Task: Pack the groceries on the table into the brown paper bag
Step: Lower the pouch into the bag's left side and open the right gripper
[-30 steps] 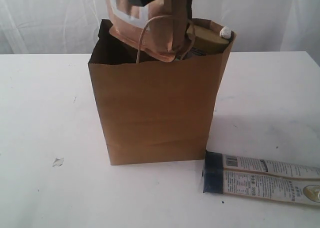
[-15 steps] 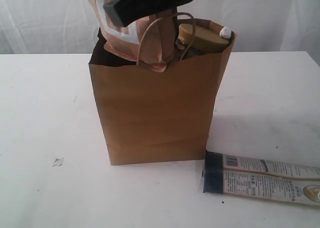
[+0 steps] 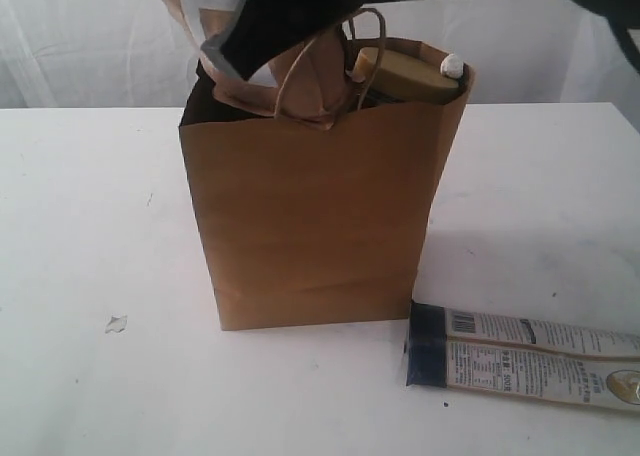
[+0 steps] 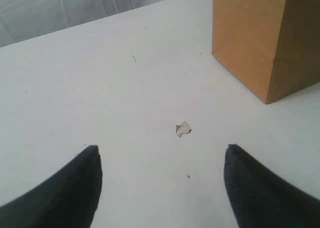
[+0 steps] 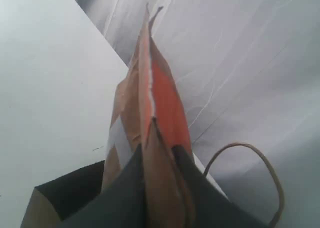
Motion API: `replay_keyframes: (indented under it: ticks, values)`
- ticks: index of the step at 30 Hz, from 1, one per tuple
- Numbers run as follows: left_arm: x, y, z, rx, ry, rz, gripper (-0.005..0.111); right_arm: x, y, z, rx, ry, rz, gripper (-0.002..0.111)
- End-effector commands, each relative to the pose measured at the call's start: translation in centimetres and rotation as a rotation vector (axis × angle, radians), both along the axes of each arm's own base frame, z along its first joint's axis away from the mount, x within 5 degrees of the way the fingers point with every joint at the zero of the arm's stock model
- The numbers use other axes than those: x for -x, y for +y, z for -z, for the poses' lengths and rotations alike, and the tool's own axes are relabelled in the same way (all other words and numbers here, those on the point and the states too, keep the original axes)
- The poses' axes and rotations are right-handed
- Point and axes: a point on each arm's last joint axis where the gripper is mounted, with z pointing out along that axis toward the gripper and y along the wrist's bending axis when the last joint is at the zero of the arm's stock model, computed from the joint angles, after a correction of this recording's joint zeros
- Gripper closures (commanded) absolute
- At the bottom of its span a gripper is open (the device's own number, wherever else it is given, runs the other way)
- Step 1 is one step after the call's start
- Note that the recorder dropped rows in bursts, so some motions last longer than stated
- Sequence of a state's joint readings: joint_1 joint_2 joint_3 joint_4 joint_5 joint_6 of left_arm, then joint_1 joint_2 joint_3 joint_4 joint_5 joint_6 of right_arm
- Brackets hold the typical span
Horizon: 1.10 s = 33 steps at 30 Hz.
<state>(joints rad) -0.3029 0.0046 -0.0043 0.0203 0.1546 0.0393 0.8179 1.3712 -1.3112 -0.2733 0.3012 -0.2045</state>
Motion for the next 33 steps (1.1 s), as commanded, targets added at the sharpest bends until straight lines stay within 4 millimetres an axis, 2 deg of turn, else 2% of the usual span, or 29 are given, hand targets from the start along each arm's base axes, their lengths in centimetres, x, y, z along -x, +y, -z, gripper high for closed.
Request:
replay_keyframes:
  ticks: [1, 7, 11, 19, 24, 33]
  values:
    - [0.0, 0.0, 0.1, 0.016, 0.001, 0.001, 0.036, 0.0, -0.2, -0.6, 0.035, -0.05, -0.009, 0.108]
    - [0.0, 0.0, 0.1, 0.016, 0.001, 0.001, 0.036, 0.0, -0.4, -1.5, 0.102, -0.103, -0.018, 0.108]
    - [0.0, 0.0, 0.1, 0.016, 0.001, 0.001, 0.036, -0.4, 0.2, -1.0, 0.123, -0.118, -0.031, 0.108]
    - [0.0, 0.0, 0.1, 0.016, 0.001, 0.001, 0.036, -1.2, 1.7, 1.2, 0.019, 0.082, -0.023, 0.108]
    - [0.0, 0.0, 0.1, 0.016, 0.001, 0.001, 0.036, -2.6, 1.0, 2.1, -0.098, 0.241, 0.089, 0.108]
    - [0.0, 0.0, 0.1, 0.016, 0.001, 0.001, 0.036, -3.6, -0.6, 2.6, -0.144, 0.354, 0.197, 0.108]
